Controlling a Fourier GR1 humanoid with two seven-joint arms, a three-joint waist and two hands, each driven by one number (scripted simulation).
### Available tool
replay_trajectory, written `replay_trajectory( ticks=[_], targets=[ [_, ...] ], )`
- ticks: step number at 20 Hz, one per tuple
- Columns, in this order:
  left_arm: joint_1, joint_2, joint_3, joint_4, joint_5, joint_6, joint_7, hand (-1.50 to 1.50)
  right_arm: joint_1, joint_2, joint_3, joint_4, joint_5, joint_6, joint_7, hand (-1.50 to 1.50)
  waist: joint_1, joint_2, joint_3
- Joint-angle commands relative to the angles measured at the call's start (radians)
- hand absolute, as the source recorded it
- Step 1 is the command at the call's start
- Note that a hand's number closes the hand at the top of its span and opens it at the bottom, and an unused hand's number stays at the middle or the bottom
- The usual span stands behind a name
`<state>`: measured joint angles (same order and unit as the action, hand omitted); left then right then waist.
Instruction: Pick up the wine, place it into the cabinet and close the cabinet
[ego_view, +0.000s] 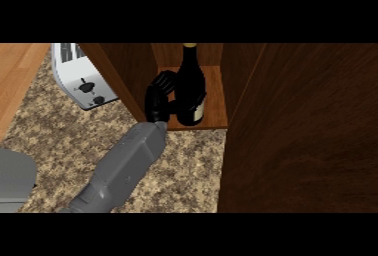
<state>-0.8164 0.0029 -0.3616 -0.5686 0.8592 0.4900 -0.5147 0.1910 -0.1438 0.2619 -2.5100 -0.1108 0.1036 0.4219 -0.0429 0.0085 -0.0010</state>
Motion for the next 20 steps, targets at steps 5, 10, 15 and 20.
replay_trajectory(
  ticks=[5, 10, 15, 20],
  targets=[
    [-0.182, 0.011, 0.085, 0.134, 0.001, -0.004, 0.015, 1.5, 0.066, 0.003, 0.019, -0.165, -0.062, 0.002, 0.05, -1.5, -0.004, -0.001, 0.0],
    [-0.263, 0.016, 0.077, 0.211, -0.046, 0.113, 0.013, 1.5, 0.055, 0.005, 0.009, -0.165, -0.085, 0.012, 0.048, -1.5, -0.01, -0.002, 0.001],
    [-0.302, 0.018, 0.058, 0.318, -0.105, 0.197, -0.025, -1.5, 0.015, 0.027, 0.018, -0.115, -0.072, 0.006, 0.04, -1.5, -0.007, 0.003, 0.0],
    [-0.358, 0.07, 0.043, 0.419, -0.146, 0.195, 0.015, -1.5, 0.053, 0.028, 0.05, -0.132, -0.052, 0.024, 0.018, -1.5, -0.032, 0.01, 0.0]
  ],
)
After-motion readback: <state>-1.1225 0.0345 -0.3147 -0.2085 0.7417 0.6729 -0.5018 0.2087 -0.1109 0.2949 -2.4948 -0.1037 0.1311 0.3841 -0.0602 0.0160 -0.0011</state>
